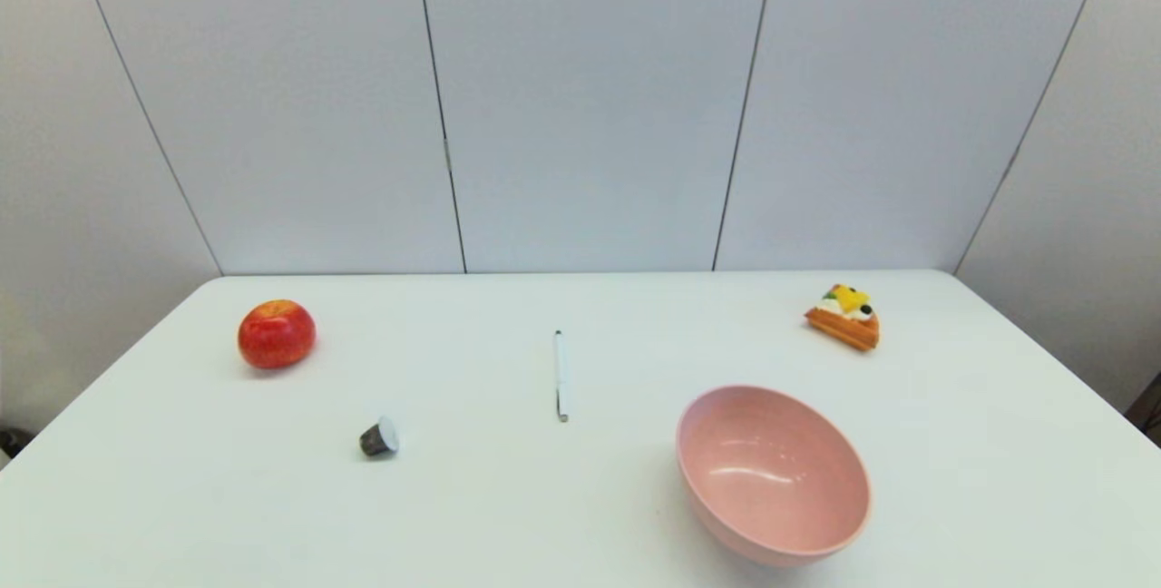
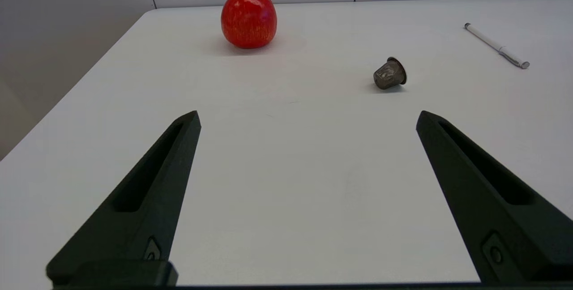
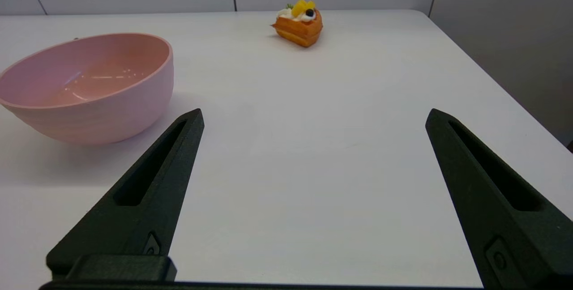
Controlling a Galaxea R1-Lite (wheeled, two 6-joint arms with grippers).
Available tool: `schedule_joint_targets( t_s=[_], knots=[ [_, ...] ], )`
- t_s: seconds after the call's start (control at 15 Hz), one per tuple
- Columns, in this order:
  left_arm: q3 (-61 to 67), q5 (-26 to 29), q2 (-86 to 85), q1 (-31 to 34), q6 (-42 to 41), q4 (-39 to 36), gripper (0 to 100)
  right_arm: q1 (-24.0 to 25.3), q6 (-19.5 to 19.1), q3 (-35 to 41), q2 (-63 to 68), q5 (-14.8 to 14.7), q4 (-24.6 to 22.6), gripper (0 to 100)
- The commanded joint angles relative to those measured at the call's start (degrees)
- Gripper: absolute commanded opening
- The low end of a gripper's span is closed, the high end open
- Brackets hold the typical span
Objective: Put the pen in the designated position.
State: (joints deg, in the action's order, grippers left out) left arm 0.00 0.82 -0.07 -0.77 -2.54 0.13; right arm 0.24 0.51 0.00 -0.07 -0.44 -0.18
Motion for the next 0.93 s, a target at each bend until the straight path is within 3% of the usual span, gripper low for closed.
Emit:
schedule_joint_targets(
  t_s=[0.07, 0.2, 0.4, 0.53, 0.93],
  knots=[
    [0.0, 0.0, 0.1, 0.0, 0.1, 0.0, 100, 0.0, -0.2, 0.0, 0.2, 0.0, 0.0, 100],
    [0.0, 0.0, 0.1, 0.0, 0.0, 0.0, 100, 0.0, 0.1, -1.2, 4.5, -0.3, -0.8, 100],
    [0.0, 0.1, 0.1, 0.0, 0.1, 0.0, 100, 1.0, -0.2, -10.2, 12.7, 0.3, -0.9, 100],
    [0.0, 0.0, 0.1, 0.0, 0.0, 0.0, 100, 5.2, 0.2, -18.7, 20.3, 2.1, -0.8, 100],
    [0.0, 0.1, 0.1, 0.0, 0.0, 0.0, 100, 24.4, 2.4, -44.3, 45.1, 4.3, 0.4, 100]
  ],
)
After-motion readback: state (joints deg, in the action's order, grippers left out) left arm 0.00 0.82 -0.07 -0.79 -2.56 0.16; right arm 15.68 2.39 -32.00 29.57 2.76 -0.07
